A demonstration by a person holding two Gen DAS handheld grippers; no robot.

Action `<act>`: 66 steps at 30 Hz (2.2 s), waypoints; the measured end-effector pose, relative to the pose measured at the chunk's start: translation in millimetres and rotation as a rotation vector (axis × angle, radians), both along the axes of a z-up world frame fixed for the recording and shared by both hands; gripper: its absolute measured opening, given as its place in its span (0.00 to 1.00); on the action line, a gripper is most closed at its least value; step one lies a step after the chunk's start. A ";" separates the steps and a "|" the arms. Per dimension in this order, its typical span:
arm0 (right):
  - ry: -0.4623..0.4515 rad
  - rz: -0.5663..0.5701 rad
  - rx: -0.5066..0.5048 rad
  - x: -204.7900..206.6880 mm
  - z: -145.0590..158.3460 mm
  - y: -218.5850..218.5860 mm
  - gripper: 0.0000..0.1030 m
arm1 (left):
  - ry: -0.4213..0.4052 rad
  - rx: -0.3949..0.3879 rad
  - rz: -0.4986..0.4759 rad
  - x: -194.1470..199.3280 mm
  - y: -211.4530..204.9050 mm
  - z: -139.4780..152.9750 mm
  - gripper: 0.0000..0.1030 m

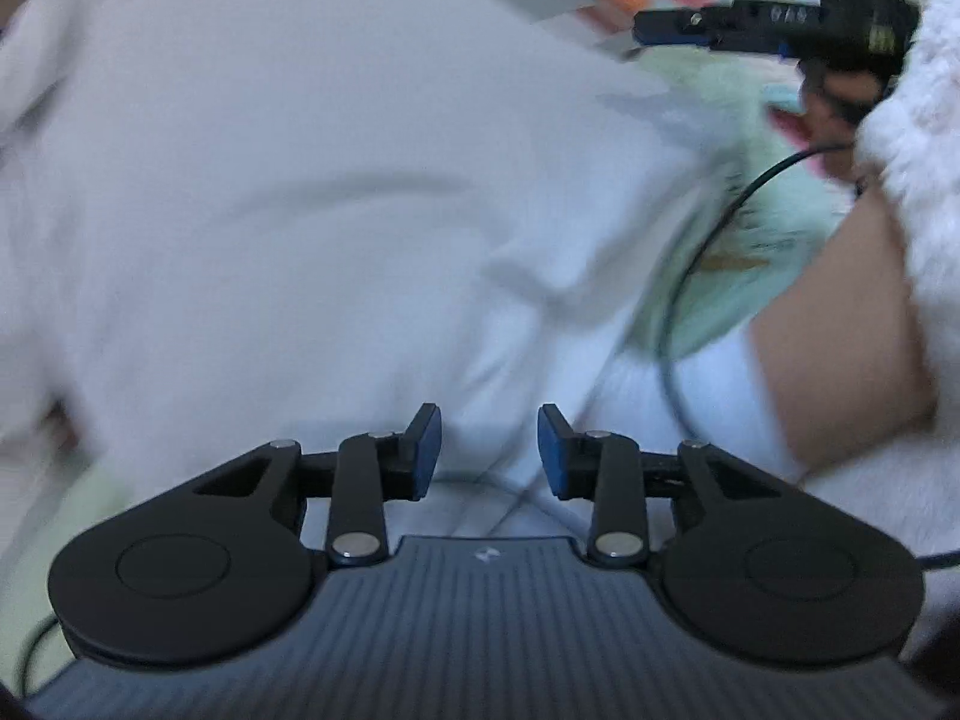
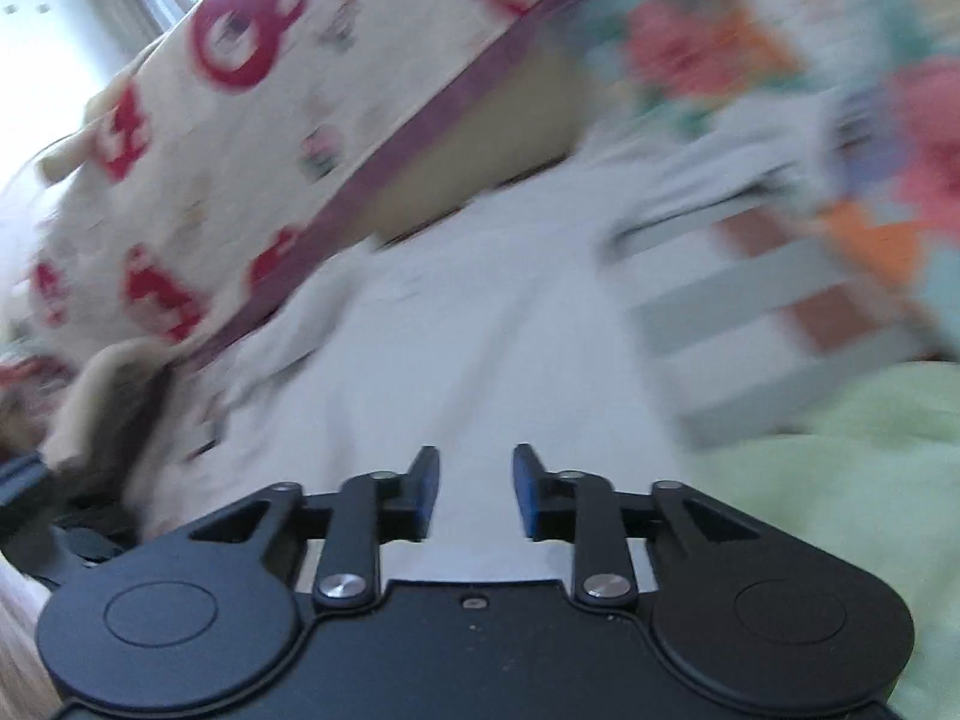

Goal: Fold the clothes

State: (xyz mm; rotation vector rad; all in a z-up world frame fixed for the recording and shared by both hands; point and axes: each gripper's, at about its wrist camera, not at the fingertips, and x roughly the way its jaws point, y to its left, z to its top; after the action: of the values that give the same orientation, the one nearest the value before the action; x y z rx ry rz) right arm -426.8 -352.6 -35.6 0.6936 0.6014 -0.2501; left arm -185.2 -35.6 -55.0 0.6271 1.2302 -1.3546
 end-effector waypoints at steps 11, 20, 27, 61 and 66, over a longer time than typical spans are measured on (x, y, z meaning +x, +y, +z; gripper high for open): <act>0.151 0.362 0.171 108.3 -40.8 43.3 0.34 | -0.456 -0.079 0.064 10.0 27.8 31.8 0.37; 0.203 0.251 0.137 80.2 -44.1 46.9 0.38 | -0.239 -0.148 -0.130 -34.4 -21.2 8.9 0.40; 0.253 -0.009 -0.084 4.3 -29.0 21.0 0.40 | -0.176 -0.141 -0.050 -41.9 -19.0 -8.1 0.57; 0.377 -0.125 -0.165 -17.0 -64.3 6.2 0.45 | -0.340 0.016 0.294 -9.4 39.6 -25.7 0.63; 0.372 -0.129 -0.152 -16.8 -67.9 5.5 0.46 | -0.288 0.012 0.291 -10.4 39.6 -29.3 0.64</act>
State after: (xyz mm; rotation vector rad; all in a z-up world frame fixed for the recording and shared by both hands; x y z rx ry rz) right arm -443.5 -347.1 -103.6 0.5418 0.8831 -0.5469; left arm -195.6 4.0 -84.3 0.6018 1.0495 -0.9778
